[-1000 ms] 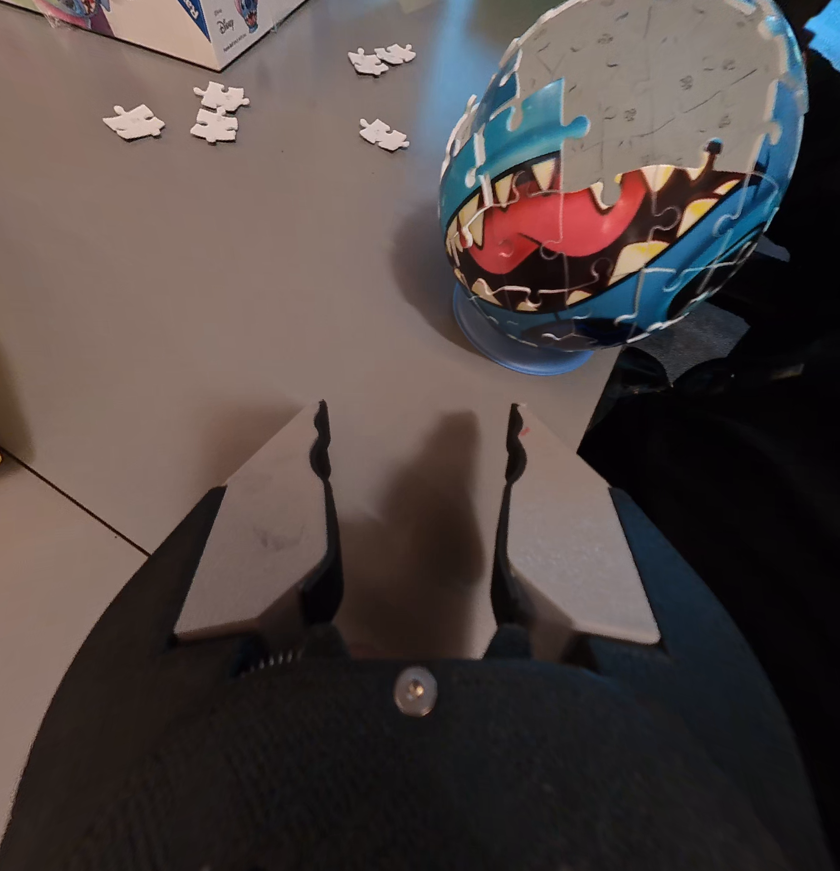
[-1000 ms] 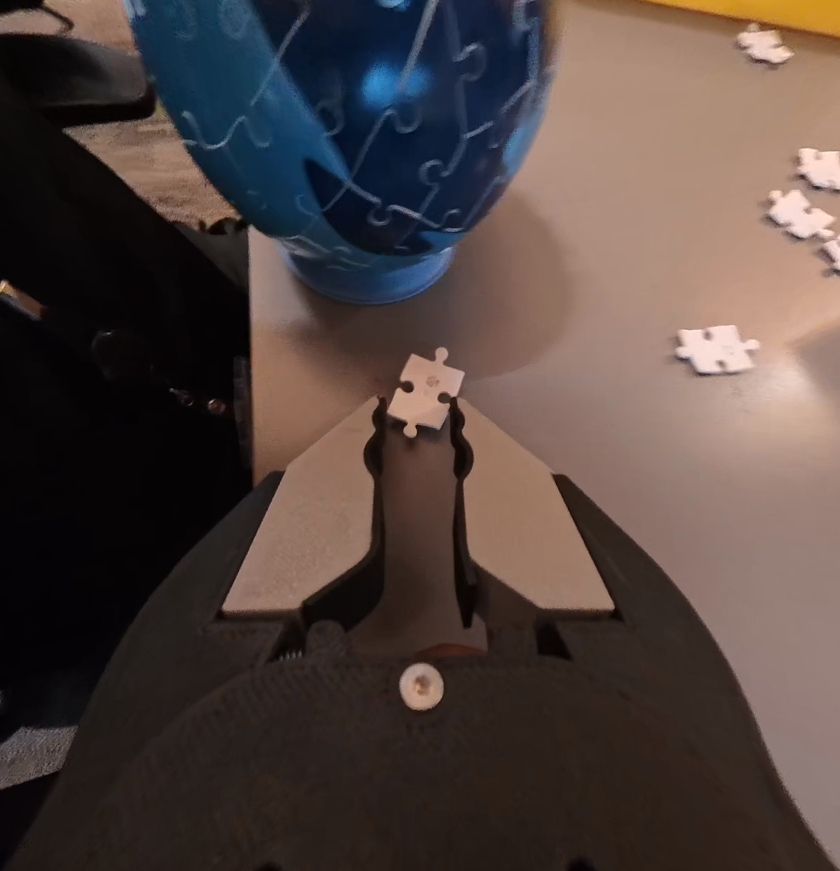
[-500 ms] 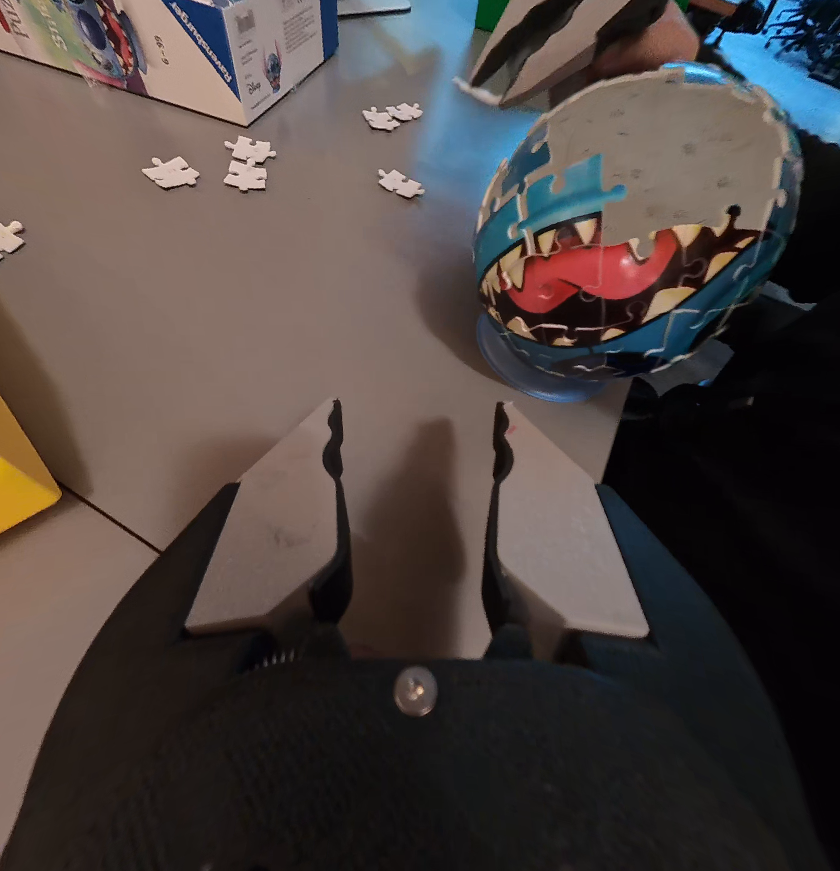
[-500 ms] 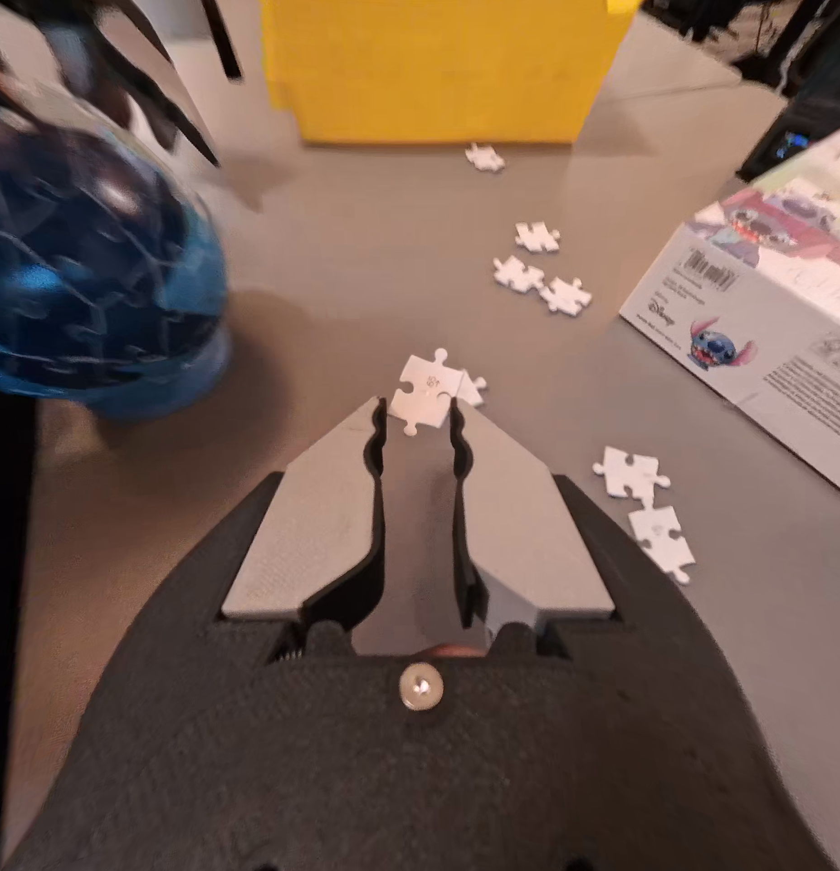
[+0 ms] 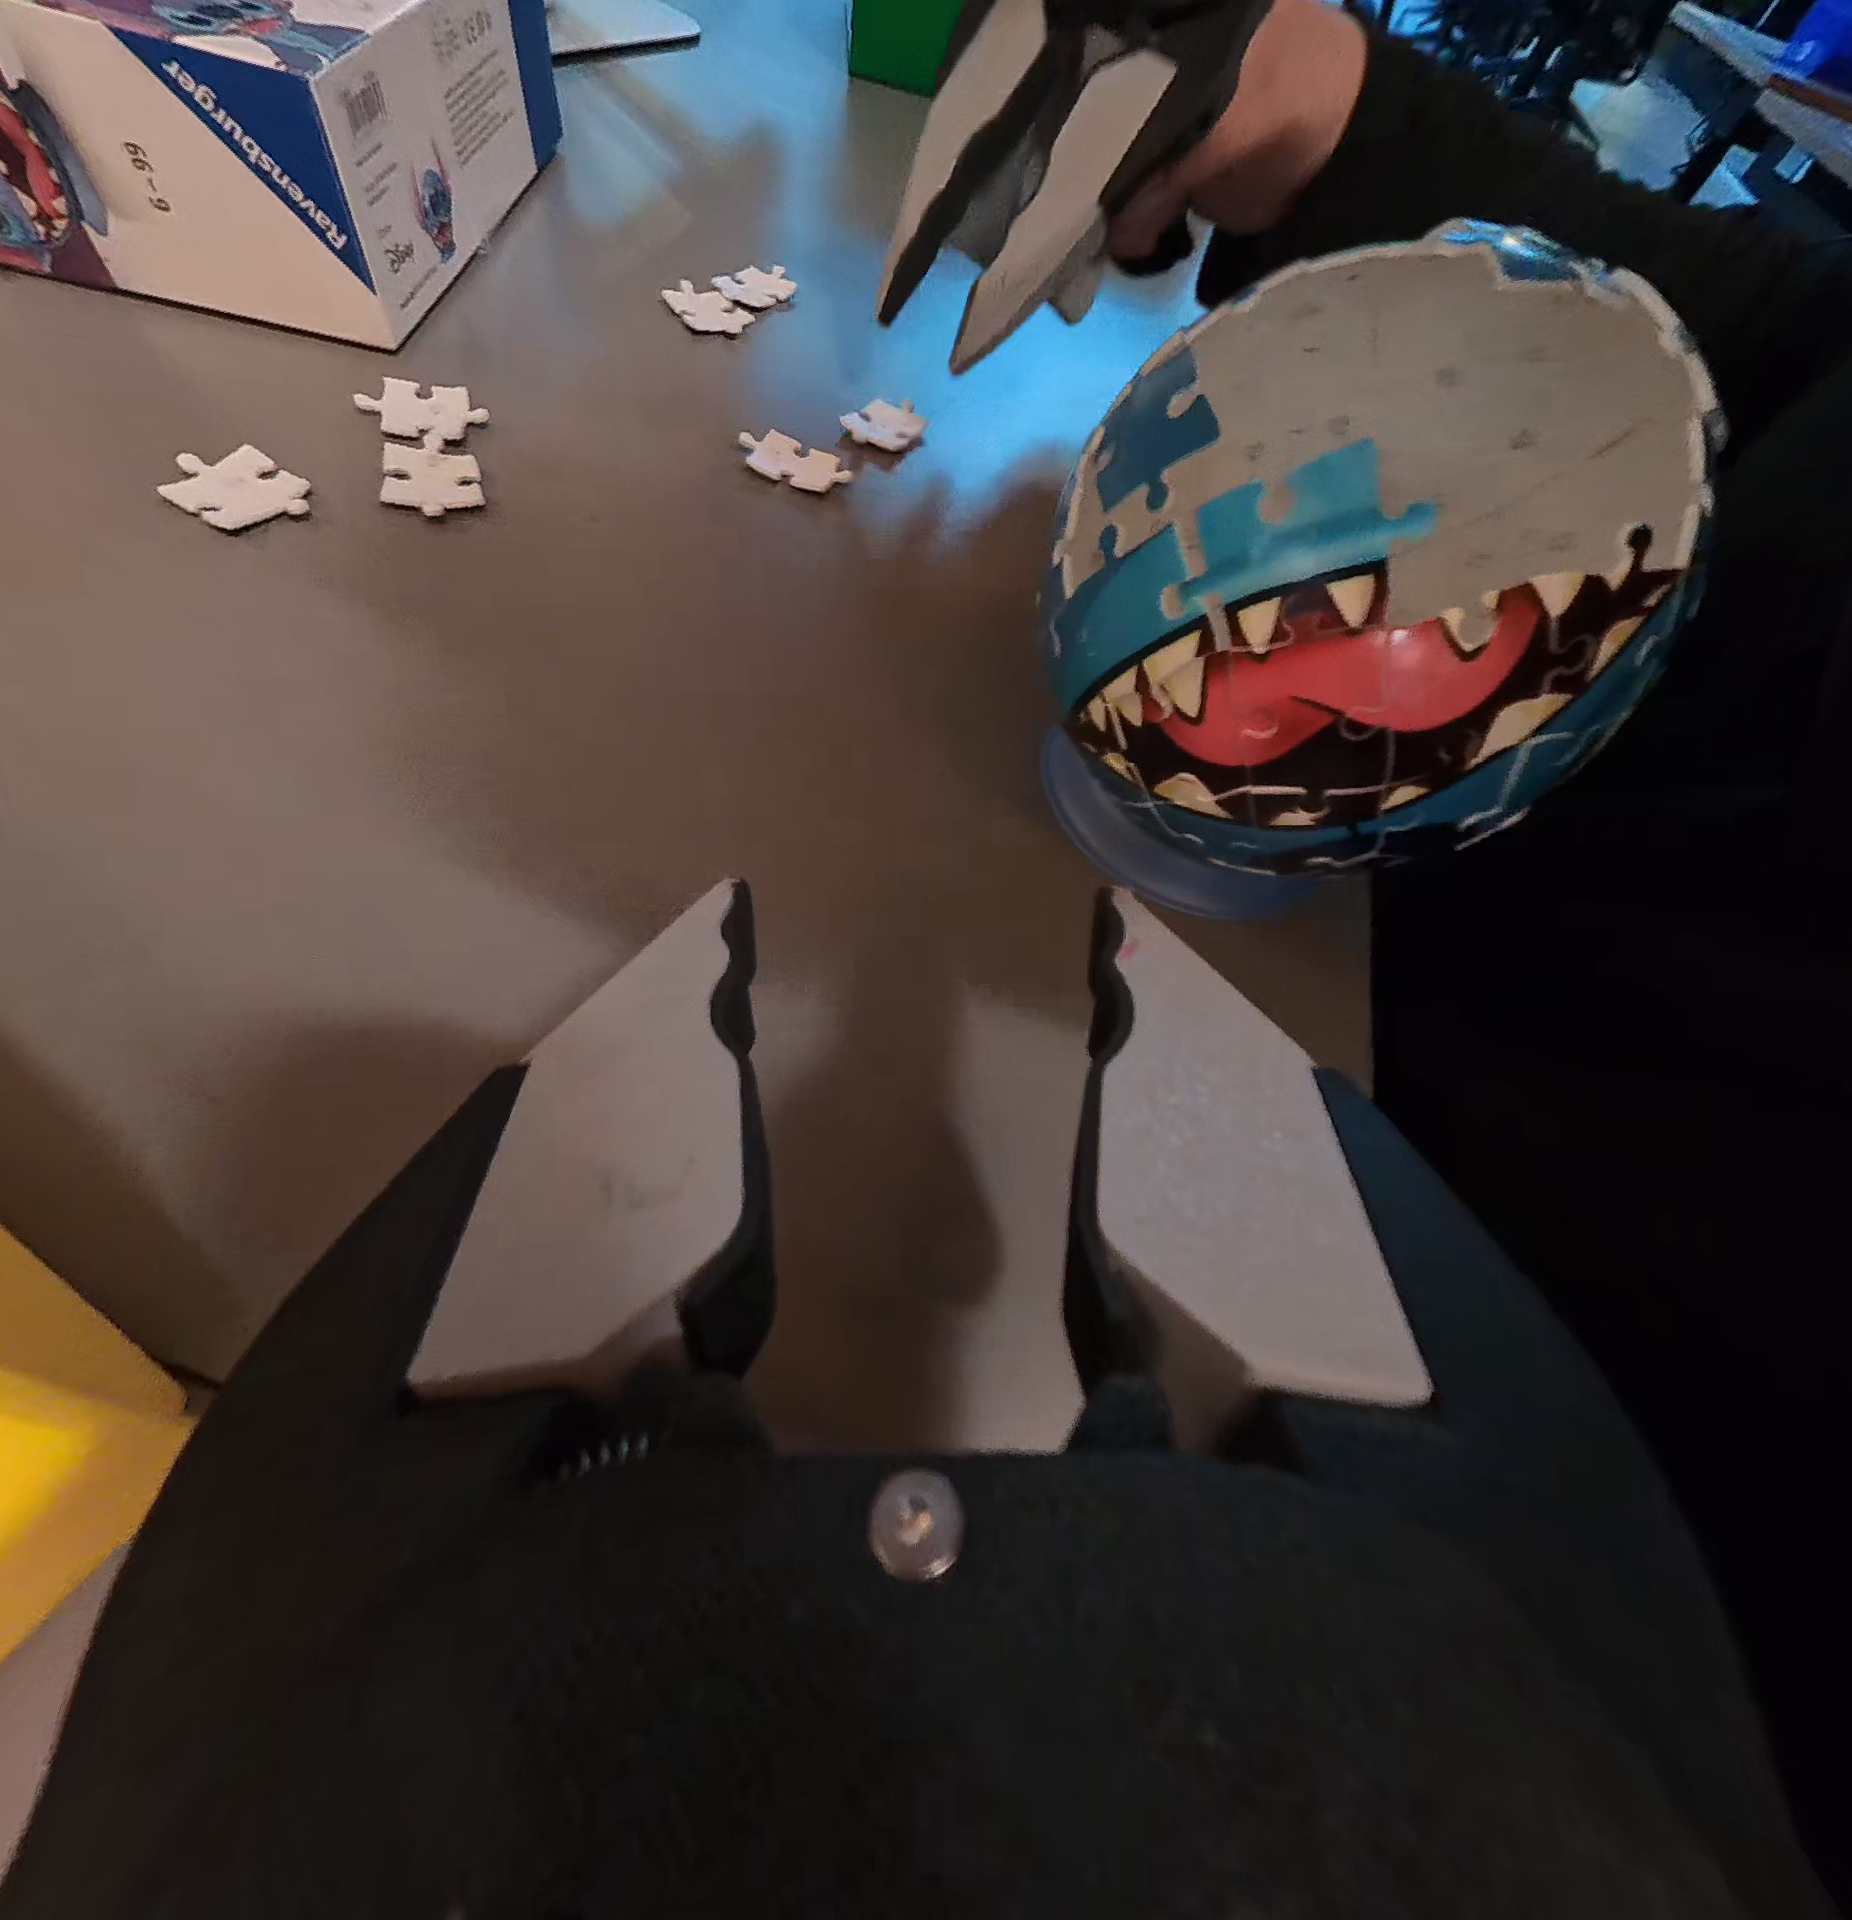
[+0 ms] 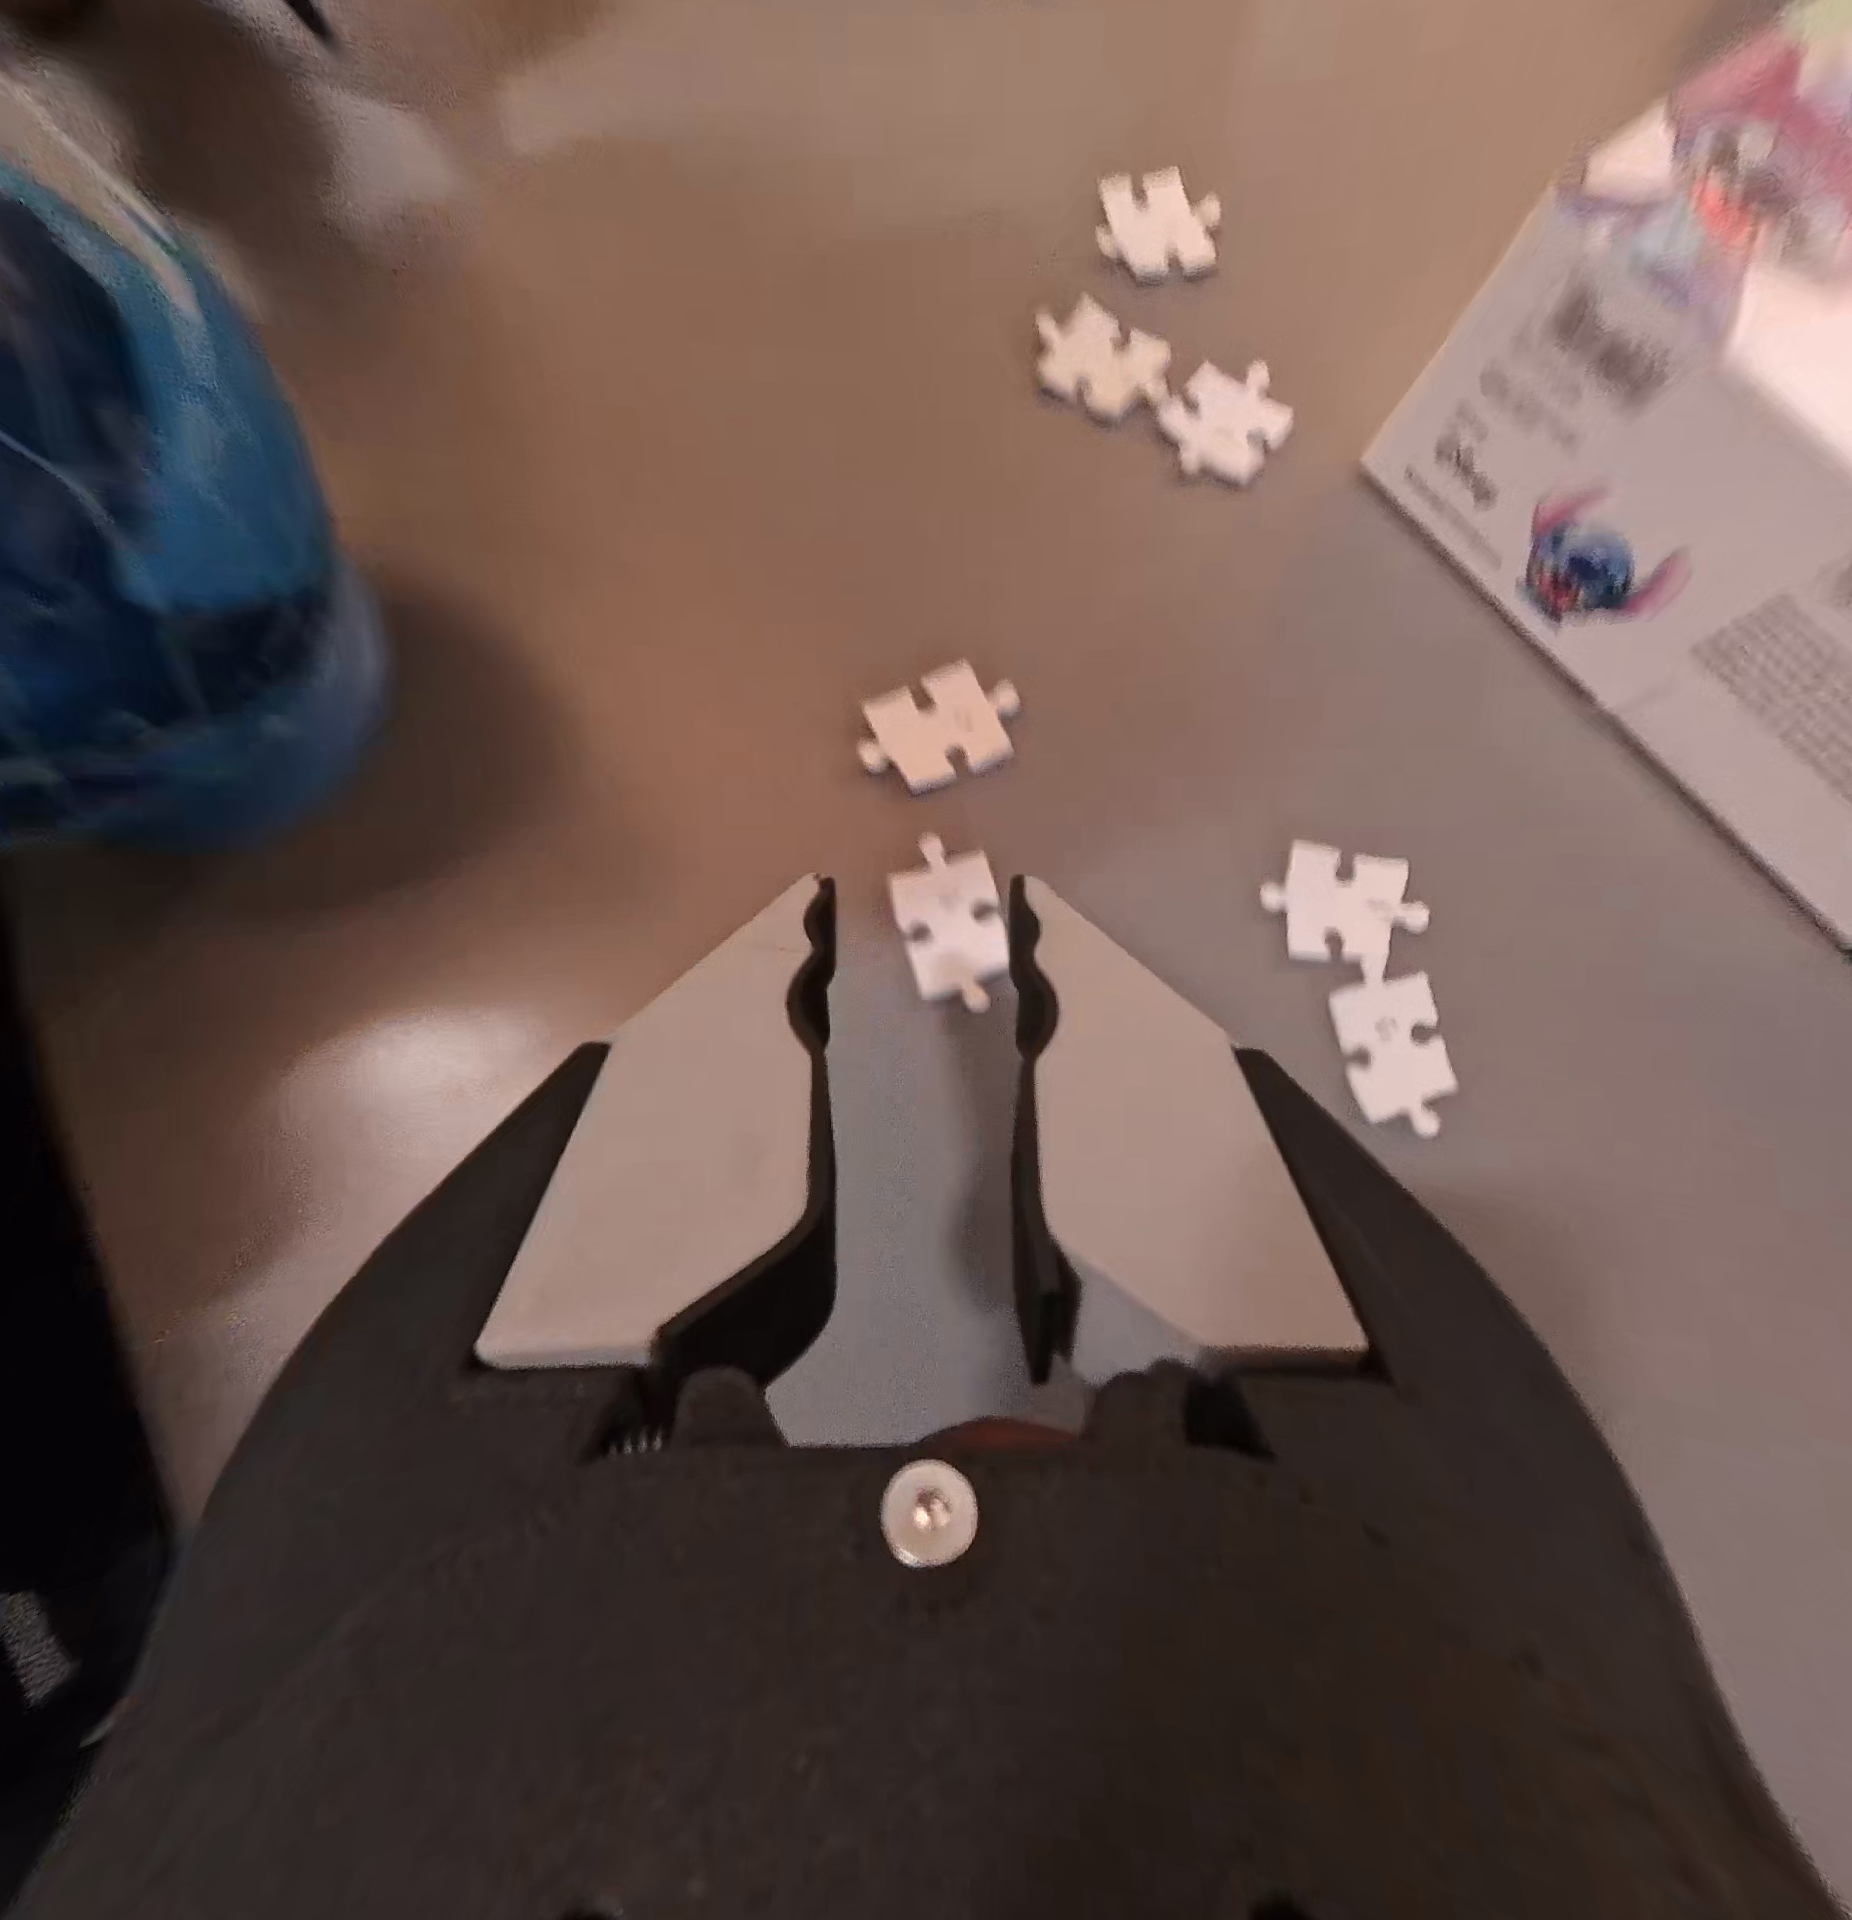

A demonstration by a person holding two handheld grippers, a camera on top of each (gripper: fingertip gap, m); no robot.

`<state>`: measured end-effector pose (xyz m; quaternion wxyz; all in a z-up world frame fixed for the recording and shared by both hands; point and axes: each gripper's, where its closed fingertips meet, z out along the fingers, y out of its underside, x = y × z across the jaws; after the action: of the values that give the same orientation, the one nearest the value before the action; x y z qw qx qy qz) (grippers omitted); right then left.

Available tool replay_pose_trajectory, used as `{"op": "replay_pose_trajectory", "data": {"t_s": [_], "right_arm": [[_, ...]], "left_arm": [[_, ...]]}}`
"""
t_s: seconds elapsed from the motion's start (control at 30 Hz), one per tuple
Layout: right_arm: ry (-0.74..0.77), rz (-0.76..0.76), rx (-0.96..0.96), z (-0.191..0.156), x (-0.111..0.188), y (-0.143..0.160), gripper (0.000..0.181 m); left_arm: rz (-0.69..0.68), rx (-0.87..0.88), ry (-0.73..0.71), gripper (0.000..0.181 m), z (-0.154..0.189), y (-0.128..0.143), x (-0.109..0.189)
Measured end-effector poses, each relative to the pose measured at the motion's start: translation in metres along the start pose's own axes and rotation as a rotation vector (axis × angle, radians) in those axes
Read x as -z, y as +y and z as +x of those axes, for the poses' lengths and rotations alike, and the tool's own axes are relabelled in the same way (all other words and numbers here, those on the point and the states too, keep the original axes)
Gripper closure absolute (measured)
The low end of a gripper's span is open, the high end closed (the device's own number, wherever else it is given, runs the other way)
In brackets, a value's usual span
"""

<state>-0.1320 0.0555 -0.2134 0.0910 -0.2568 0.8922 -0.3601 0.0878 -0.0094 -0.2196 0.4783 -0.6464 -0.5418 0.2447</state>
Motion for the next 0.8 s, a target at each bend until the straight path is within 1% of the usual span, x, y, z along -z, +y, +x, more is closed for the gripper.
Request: {"op": "replay_pose_trajectory", "data": {"t_s": [0.1,0.17,0.27,0.37,0.47,0.53,0.6,0.67,0.7,0.77,0.8], "right_arm": [[-0.058,-0.018,0.063,-0.030,0.012,-0.056,0.148],[-0.084,-0.063,0.121,-0.050,0.012,-0.088,0.149],[-0.106,-0.154,0.216,-0.071,0.005,-0.115,0.152],[-0.120,-0.200,0.280,-0.082,-0.003,-0.125,0.152],[-0.171,-0.207,0.263,-0.097,-0.008,-0.132,0.153],[-0.207,-0.253,0.253,-0.109,-0.009,-0.134,0.153],[-0.233,-0.338,0.260,-0.123,-0.009,-0.133,0.152],[-0.213,-0.430,0.275,-0.130,-0.009,-0.133,0.152],[-0.200,-0.481,0.271,-0.132,-0.010,-0.133,0.152],[-0.183,-0.588,0.259,-0.138,-0.010,-0.131,0.144],[-0.166,-0.635,0.271,-0.140,-0.011,-0.131,0.145]], "left_arm": [[0.009,0.007,-0.036,0.119,-0.005,-0.001,0.001],[0.033,-0.009,-0.048,0.120,-0.004,-0.003,0.003],[0.025,-0.005,0.005,0.121,0.002,-0.003,0.002],[-0.033,-0.022,0.062,0.119,0.012,0.004,-0.004],[-0.082,-0.076,0.081,0.117,0.014,0.011,-0.003],[-0.099,-0.100,0.103,0.116,0.014,0.013,-0.004],[-0.094,-0.075,0.187,0.114,0.023,0.011,-0.005],[-0.099,-0.070,0.243,0.113,0.028,0.010,-0.005],[-0.105,-0.083,0.249,0.112,0.028,0.011,-0.006],[-0.104,-0.107,0.238,0.111,0.025,0.010,-0.005],[-0.090,-0.112,0.233,0.111,0.024,0.008,-0.005]]}}
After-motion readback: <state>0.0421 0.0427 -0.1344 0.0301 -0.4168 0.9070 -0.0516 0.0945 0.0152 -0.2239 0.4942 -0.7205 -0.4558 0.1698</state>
